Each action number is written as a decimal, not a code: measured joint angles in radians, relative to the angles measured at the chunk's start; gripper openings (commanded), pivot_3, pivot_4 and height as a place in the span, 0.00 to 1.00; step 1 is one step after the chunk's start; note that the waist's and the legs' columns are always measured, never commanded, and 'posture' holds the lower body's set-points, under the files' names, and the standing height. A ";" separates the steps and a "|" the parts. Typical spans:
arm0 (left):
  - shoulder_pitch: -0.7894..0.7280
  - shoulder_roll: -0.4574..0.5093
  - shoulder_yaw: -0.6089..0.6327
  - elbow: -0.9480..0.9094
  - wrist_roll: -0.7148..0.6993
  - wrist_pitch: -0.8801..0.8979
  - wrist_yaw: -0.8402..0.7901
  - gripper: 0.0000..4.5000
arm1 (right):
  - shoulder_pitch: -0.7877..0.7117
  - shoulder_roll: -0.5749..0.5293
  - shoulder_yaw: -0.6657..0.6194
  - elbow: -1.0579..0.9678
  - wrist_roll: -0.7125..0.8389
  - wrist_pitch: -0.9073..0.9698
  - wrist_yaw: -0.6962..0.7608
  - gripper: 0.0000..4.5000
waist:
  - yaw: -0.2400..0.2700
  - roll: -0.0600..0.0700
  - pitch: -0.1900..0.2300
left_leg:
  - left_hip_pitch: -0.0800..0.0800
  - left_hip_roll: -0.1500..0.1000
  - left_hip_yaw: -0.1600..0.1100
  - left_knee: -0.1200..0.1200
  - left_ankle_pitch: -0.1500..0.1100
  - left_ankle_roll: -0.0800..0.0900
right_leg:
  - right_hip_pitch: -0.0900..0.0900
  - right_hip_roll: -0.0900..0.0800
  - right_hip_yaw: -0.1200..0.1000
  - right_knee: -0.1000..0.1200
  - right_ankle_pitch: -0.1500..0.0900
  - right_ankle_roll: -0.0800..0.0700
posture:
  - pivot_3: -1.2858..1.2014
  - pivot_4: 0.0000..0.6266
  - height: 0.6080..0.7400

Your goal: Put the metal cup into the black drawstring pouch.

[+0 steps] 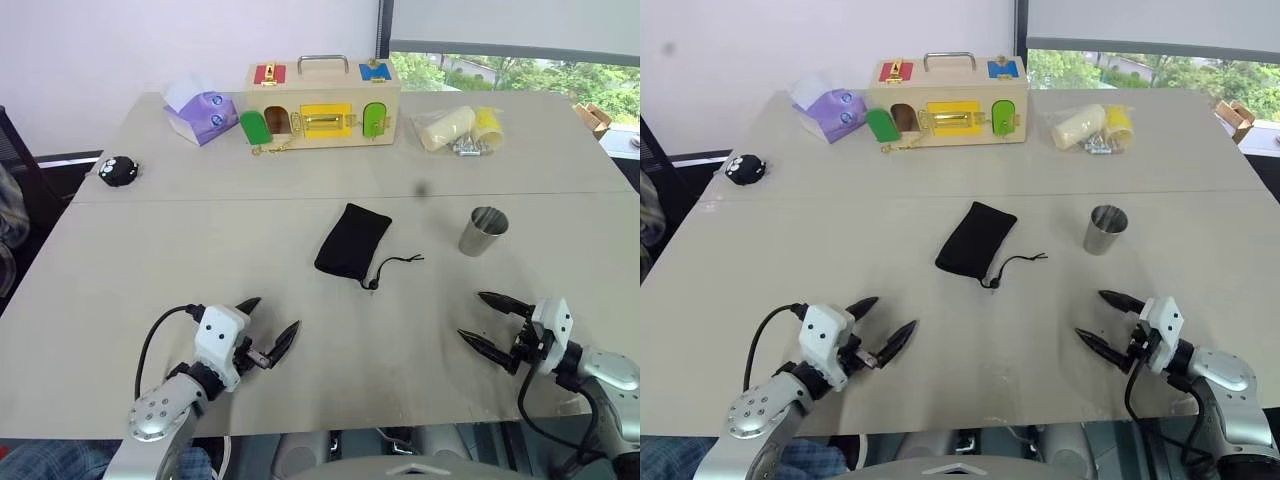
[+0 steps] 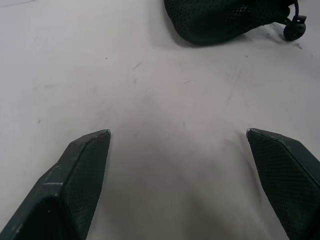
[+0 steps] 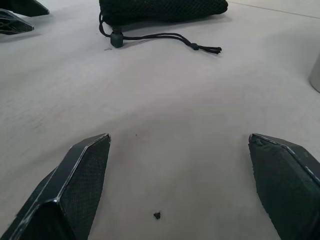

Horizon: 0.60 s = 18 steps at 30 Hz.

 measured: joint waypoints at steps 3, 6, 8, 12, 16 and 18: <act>-0.049 0.004 -0.022 0.039 0.009 -0.007 -0.011 1.00 | 0.010 0.013 0.006 -0.023 0.000 0.003 -0.016 0.99 | -0.001 0.000 0.000 | 0.000 0.000 0.000 0.000 0.000 0.000 | 0.000 0.000 0.000 0.000 0.000 0.000 | 0.52 0.24 1.00; -0.101 0.008 -0.040 0.076 0.022 -0.017 -0.027 1.00 | 0.028 0.015 0.009 -0.069 0.000 0.013 -0.031 0.99 | -0.001 0.001 0.000 | 0.000 0.000 0.000 0.000 0.000 0.000 | 0.000 0.000 0.000 0.000 0.000 0.001 | 0.52 0.24 1.00; -0.148 0.028 -0.061 0.114 0.038 -0.037 -0.051 1.00 | 0.060 0.021 0.011 -0.135 0.012 0.031 -0.046 0.99 | 0.002 0.001 0.000 | 0.000 0.000 0.000 0.000 0.000 0.000 | 0.000 0.000 0.000 0.000 0.000 0.001 | 0.52 0.24 1.00; -0.292 0.051 -0.098 0.217 0.039 -0.058 -0.121 1.00 | 0.132 0.042 0.060 -0.305 0.034 0.068 -0.076 0.99 | 0.007 0.001 0.000 | 0.000 0.000 0.000 0.000 0.000 0.000 | 0.000 0.001 0.000 0.001 0.001 0.001 | 0.52 0.24 1.00; -0.442 0.085 -0.122 0.323 0.036 -0.088 -0.228 1.00 | 0.145 0.057 0.111 -0.434 0.037 0.119 -0.132 0.99 | 0.001 0.000 0.000 | 0.000 0.000 0.000 0.001 0.001 -0.001 | 0.000 0.001 0.000 0.001 0.001 0.002 | 0.52 0.24 1.00; -0.487 0.096 -0.137 0.364 0.036 -0.090 -0.265 1.00 | 0.139 0.064 0.119 -0.452 0.037 0.129 -0.151 0.99 | -0.001 0.000 0.000 | 0.000 0.000 0.000 0.001 0.003 -0.004 | 0.000 0.001 0.000 0.001 0.001 0.002 | 0.52 0.24 1.00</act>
